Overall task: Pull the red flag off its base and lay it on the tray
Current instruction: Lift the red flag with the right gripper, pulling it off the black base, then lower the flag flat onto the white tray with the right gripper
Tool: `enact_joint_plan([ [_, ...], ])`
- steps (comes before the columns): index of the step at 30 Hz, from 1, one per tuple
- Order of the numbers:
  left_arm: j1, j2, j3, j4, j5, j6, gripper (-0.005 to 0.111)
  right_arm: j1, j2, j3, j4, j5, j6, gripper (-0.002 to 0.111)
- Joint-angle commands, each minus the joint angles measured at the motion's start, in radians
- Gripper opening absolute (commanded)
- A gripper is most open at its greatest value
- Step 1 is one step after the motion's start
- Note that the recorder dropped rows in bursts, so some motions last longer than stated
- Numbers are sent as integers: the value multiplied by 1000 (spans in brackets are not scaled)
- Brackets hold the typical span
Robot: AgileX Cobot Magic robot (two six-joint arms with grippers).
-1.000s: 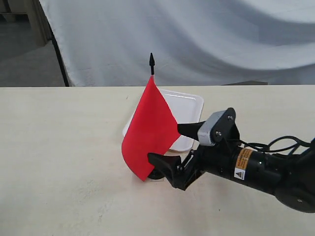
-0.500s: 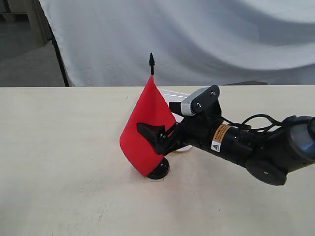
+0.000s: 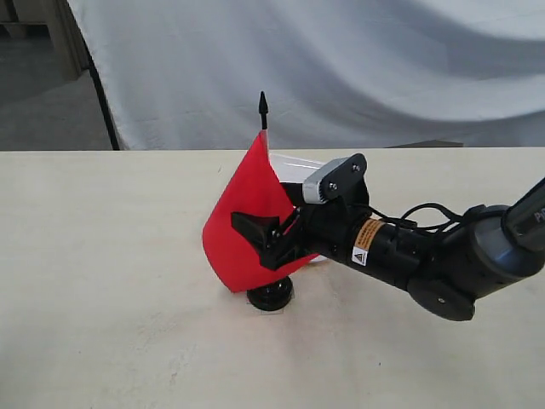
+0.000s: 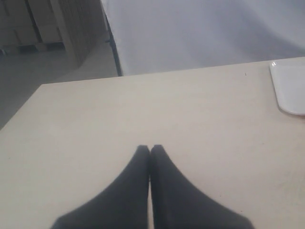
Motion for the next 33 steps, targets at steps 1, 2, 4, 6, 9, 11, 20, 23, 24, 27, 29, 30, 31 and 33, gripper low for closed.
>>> enact_joint_plan([
  [1,0,-1,2,5,-8,-3,0,24,1,-7,-4,-4,-31,45],
  [2,0,-1,2,5,-8,-3,0,25,1,-7,-10,-2,-43,27],
  [4,0,-1,2,5,-8,-3,0,25,1,-7,-38,3,-49,1],
  [6,0,-1,2,5,-8,-3,0,25,-1,-7,-45,6,-66,0],
  [9,0,-1,2,5,-8,-3,0,25,-34,-5,-53,30,-84,-1],
  [11,0,-1,2,5,-8,-3,0,25,-77,-5,-53,46,-84,-1],
  [20,0,-1,2,5,-8,-3,0,25,-437,-120,86,568,-488,-1],
  [23,0,-1,2,5,-8,-3,0,25,-390,-206,180,763,-768,-1],
  [24,0,-1,2,5,-8,-3,0,25,-337,-260,241,834,-920,-1],
  [27,0,-1,2,5,-8,-3,0,25,-163,-403,351,966,-1262,-1],
  [29,0,-1,2,5,-8,-3,0,27,-77,-459,351,966,-1400,-1],
  [30,0,-1,2,5,-8,-3,0,27,-56,-471,351,964,-1440,-1],
  [31,0,-1,2,5,-8,-3,0,24,-33,-483,351,964,-1496,-1],
  [33,0,-1,2,5,-8,-3,0,15,26,-502,351,959,-1673,-1],
])
